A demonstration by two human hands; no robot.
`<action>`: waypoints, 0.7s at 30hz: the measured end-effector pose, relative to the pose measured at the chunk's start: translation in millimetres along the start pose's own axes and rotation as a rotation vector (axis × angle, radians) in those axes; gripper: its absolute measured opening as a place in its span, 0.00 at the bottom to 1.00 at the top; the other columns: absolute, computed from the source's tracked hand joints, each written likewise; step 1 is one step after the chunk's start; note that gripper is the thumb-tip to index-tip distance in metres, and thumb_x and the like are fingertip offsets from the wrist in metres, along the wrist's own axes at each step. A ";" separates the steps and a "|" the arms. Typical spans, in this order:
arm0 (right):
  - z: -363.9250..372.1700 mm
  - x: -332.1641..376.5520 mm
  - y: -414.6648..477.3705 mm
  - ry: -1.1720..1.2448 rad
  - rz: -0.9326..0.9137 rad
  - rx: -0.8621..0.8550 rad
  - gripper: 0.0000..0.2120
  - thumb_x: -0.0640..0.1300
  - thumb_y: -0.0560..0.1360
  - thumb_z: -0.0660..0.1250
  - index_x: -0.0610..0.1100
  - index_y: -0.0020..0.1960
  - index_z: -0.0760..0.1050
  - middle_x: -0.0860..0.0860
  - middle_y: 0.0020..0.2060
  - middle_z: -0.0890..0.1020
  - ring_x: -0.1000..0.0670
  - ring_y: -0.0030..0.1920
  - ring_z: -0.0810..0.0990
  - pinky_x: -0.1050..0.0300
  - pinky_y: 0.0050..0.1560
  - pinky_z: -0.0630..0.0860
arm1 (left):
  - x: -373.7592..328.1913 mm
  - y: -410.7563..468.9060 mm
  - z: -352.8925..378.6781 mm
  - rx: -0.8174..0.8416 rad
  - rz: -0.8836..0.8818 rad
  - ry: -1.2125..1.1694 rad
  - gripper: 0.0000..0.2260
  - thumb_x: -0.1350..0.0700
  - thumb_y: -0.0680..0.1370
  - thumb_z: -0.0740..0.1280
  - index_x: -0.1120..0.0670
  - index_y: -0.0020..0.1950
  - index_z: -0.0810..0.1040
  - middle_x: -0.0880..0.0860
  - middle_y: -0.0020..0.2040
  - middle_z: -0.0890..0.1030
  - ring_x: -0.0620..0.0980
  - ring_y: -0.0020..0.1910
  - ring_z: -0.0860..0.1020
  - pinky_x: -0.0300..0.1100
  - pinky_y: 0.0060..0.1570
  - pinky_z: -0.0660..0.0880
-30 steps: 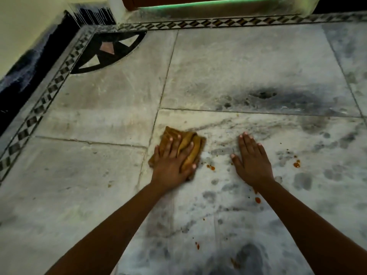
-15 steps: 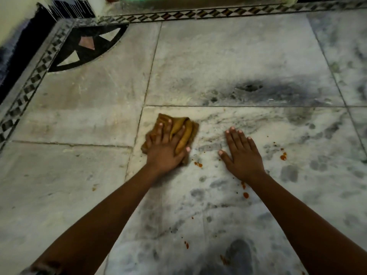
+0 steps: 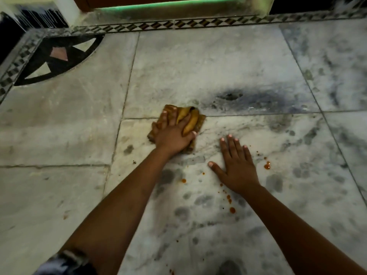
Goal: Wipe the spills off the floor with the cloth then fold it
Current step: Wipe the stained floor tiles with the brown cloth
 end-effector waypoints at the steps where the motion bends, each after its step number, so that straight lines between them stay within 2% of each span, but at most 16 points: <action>1: 0.4 0.1 0.0 0.003 0.000 -0.005 0.48 0.74 0.64 0.25 0.47 0.76 0.39 0.47 0.76 0.42 0.48 0.76 0.41 0.52 0.72 0.36 | -18.3 1.1 3.7 0.011 0.049 0.028 0.30 0.34 0.76 0.54 0.36 0.75 0.48 0.48 0.78 0.41 0.57 0.76 0.39 0.64 0.70 0.41; 4: -1.3 -0.4 -0.6 0.030 0.000 -0.019 0.49 0.74 0.65 0.25 0.46 0.77 0.42 0.47 0.77 0.44 0.47 0.76 0.43 0.53 0.72 0.36 | -51.2 -18.4 7.0 -0.007 0.248 0.137 0.28 0.33 0.76 0.52 0.35 0.75 0.50 0.46 0.78 0.43 0.54 0.77 0.40 0.62 0.71 0.43; 6: -2.9 -0.3 -0.7 0.044 -0.018 -0.016 0.49 0.74 0.64 0.24 0.46 0.76 0.41 0.47 0.76 0.42 0.47 0.76 0.42 0.52 0.72 0.38 | -36.7 -33.3 5.4 -0.034 0.326 0.207 0.30 0.31 0.73 0.47 0.35 0.74 0.52 0.44 0.78 0.47 0.51 0.77 0.44 0.58 0.72 0.47; 8: -2.6 -0.5 -0.3 0.037 -0.044 0.008 0.49 0.74 0.61 0.22 0.47 0.75 0.35 0.49 0.74 0.36 0.48 0.76 0.38 0.52 0.72 0.37 | -10.0 -28.5 -1.6 -0.051 0.292 0.225 0.32 0.31 0.69 0.42 0.35 0.74 0.53 0.44 0.78 0.49 0.51 0.77 0.47 0.56 0.71 0.51; 11: -1.2 -0.8 0.3 0.057 -0.049 0.030 0.47 0.74 0.60 0.20 0.48 0.72 0.30 0.50 0.71 0.31 0.49 0.75 0.35 0.52 0.72 0.35 | -1.8 11.4 -14.4 -0.028 0.114 0.171 0.27 0.35 0.75 0.51 0.36 0.75 0.53 0.45 0.78 0.49 0.55 0.77 0.46 0.60 0.71 0.50; 13: -1.1 0.0 1.0 0.057 -0.049 0.037 0.47 0.74 0.59 0.20 0.47 0.71 0.29 0.50 0.71 0.31 0.48 0.75 0.36 0.52 0.71 0.34 | -29.0 31.5 -13.9 0.006 0.096 0.140 0.27 0.38 0.77 0.55 0.37 0.75 0.52 0.46 0.78 0.48 0.57 0.77 0.45 0.62 0.71 0.49; 17: -2.1 0.2 1.7 0.051 -0.040 0.052 0.52 0.74 0.56 0.18 0.46 0.73 0.30 0.50 0.69 0.30 0.48 0.75 0.36 0.54 0.70 0.34 | -57.6 10.6 -3.0 0.029 0.256 0.188 0.27 0.39 0.77 0.55 0.37 0.75 0.51 0.45 0.78 0.46 0.54 0.77 0.43 0.59 0.72 0.45; 19: -2.0 -0.2 1.6 0.058 -0.033 0.066 0.55 0.75 0.56 0.18 0.46 0.75 0.33 0.50 0.69 0.31 0.48 0.75 0.36 0.54 0.71 0.35 | -39.1 -23.9 4.6 0.016 0.338 0.216 0.29 0.35 0.73 0.50 0.35 0.74 0.51 0.43 0.78 0.45 0.51 0.77 0.43 0.56 0.72 0.45; 21: -2.0 -0.5 2.0 0.049 -0.032 0.093 0.53 0.76 0.59 0.23 0.45 0.75 0.34 0.49 0.72 0.31 0.48 0.75 0.36 0.54 0.72 0.36 | -3.0 -57.1 8.3 -0.018 0.386 0.179 0.31 0.34 0.70 0.46 0.33 0.73 0.50 0.43 0.78 0.48 0.51 0.77 0.47 0.57 0.71 0.49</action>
Point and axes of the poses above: each hand's wrist, its own y-axis towards the middle knuckle, its own z-axis out of the palm, x = y × z, the point moved 10 cm from there along y, towards the middle knuckle
